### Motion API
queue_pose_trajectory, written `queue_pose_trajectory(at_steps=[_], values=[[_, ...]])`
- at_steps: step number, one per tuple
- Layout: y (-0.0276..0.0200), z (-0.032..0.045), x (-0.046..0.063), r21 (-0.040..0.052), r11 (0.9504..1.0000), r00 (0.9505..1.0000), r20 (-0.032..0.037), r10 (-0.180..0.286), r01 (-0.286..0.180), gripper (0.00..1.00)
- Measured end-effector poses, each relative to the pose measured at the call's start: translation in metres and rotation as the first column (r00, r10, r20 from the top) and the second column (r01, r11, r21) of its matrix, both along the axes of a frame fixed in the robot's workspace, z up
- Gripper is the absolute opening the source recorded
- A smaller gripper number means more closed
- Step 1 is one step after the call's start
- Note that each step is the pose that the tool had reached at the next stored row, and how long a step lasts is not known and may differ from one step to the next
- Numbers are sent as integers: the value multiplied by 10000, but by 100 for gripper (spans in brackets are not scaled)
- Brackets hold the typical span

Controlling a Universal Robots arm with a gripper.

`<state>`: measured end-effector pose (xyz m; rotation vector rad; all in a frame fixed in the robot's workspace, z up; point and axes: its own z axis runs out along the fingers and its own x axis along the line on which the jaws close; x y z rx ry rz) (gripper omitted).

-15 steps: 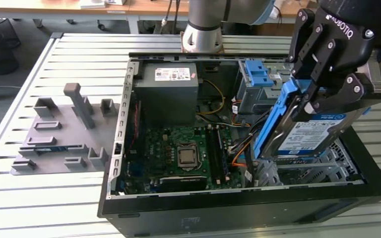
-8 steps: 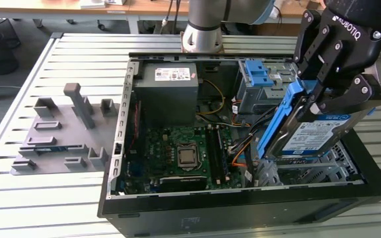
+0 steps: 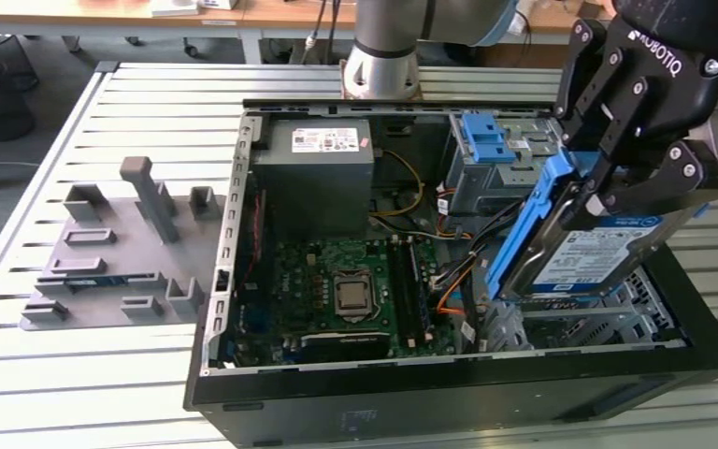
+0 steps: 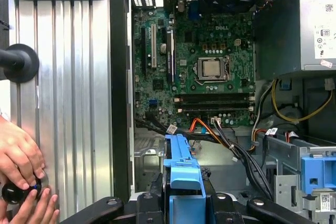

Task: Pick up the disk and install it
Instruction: 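Insert the disk into the insertion slot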

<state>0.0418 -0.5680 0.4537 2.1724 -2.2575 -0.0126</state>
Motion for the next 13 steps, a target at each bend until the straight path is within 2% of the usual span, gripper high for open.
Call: queue_pose_trajectory(at_steps=[13], values=[[-2, -54, 147, -8, 9998, 9998, -1, 207, -207, 36]])
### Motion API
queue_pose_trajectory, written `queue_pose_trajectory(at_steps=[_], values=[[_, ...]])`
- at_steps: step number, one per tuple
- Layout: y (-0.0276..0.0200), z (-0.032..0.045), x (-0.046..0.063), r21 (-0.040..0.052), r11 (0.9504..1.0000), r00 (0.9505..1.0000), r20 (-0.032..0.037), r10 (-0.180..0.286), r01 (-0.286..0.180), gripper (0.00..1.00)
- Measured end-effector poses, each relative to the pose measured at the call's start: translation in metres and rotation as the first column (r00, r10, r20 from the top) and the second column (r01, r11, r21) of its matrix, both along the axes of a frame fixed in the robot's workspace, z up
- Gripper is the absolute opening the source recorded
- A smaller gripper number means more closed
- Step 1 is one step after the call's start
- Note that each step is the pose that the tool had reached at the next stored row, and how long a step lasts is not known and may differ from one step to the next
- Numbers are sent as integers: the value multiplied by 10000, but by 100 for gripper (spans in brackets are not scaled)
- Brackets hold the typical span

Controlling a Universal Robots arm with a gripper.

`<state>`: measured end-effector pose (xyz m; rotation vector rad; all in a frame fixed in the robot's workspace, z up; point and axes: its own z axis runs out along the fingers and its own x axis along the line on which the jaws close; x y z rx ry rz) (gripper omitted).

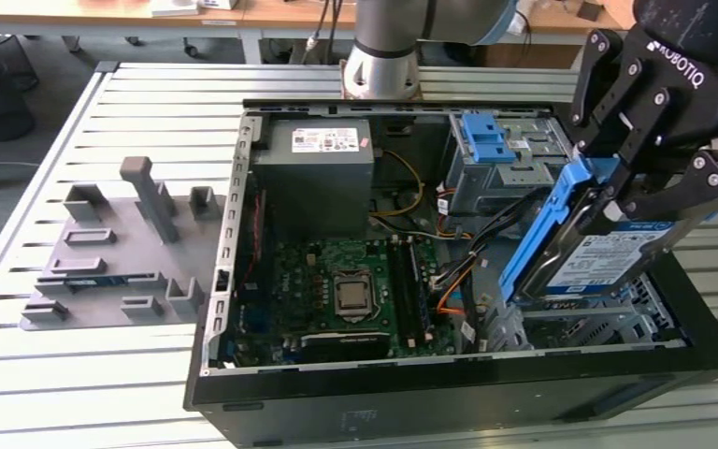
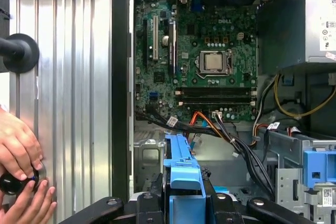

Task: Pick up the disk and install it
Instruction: 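Insert the disk into the insertion slot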

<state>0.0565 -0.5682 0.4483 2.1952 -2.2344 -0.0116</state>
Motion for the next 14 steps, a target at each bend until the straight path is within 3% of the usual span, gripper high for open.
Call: queue_pose_trajectory(at_steps=[7, 14], values=[[0, -26, 123, -3, 10000, 10000, -6, -2, 2, 36], [0, -60, 150, -7, 10000, 10000, -6, -3, 3, 36]])
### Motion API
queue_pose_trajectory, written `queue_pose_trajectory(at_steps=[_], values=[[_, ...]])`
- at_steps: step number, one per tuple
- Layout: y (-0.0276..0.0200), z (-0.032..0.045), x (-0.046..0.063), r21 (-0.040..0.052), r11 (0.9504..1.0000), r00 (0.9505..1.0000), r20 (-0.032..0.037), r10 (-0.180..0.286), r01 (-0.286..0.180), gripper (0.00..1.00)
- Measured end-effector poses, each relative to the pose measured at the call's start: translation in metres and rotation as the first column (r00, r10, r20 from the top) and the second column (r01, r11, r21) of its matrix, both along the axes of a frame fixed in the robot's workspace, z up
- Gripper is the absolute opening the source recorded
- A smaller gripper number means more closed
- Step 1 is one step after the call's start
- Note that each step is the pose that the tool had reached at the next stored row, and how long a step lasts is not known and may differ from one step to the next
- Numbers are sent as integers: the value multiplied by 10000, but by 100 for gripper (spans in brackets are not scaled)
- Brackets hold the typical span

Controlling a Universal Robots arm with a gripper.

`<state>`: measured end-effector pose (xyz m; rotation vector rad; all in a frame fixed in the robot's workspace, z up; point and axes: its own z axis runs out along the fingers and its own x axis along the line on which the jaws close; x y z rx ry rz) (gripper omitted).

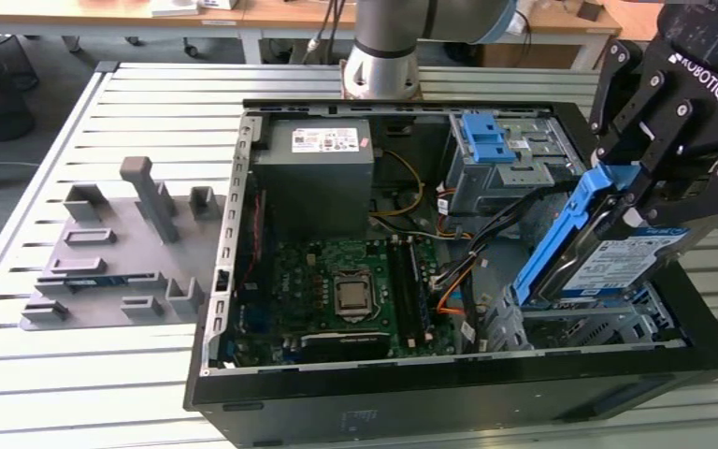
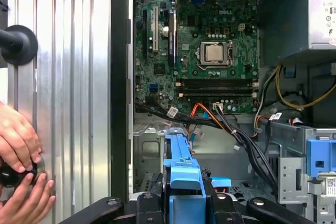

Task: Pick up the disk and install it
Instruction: 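Insert the disk into the insertion slot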

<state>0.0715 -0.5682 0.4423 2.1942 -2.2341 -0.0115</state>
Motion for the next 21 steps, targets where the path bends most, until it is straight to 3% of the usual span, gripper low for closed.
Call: queue_pose_trajectory(at_steps=[21], values=[[0, -113, 8, -37, 10000, 10000, 0, 4, -4, 36]])
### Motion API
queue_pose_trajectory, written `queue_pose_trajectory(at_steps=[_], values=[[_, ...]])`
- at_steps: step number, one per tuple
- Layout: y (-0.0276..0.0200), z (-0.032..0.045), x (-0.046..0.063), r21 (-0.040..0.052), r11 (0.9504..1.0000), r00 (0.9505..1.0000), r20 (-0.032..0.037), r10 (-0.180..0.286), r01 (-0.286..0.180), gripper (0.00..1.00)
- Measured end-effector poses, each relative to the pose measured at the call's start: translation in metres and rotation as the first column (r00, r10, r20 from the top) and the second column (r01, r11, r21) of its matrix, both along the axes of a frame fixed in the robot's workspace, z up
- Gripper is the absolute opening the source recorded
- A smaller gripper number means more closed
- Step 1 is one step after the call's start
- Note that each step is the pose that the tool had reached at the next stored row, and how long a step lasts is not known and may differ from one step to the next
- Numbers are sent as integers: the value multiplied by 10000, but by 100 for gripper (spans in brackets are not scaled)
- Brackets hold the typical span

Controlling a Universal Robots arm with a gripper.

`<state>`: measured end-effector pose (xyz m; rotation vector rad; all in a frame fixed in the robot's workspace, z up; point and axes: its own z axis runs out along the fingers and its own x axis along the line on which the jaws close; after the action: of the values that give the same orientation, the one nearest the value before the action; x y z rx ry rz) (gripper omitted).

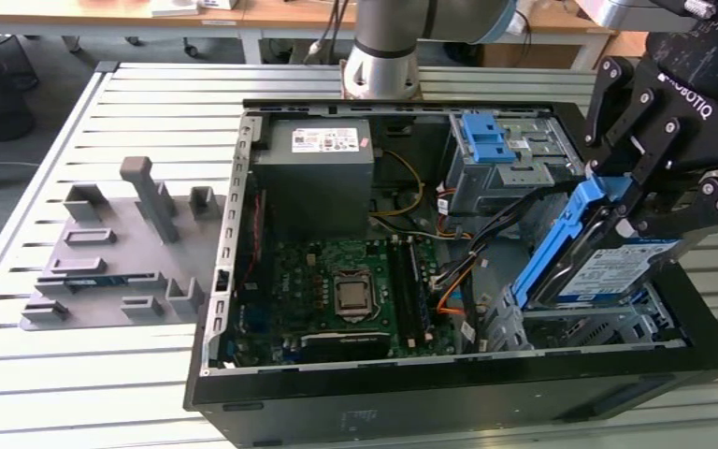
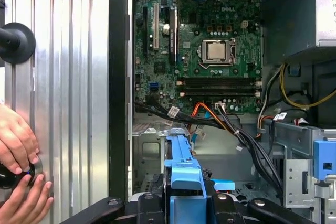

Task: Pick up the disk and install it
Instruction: 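Insert the disk into the insertion slot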

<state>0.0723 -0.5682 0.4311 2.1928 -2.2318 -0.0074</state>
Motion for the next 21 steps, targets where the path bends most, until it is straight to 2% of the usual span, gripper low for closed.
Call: queue_pose_trajectory(at_steps=[21], values=[[0, -142, 6, -26, 10000, 10000, -11, 0, 0, 36]])
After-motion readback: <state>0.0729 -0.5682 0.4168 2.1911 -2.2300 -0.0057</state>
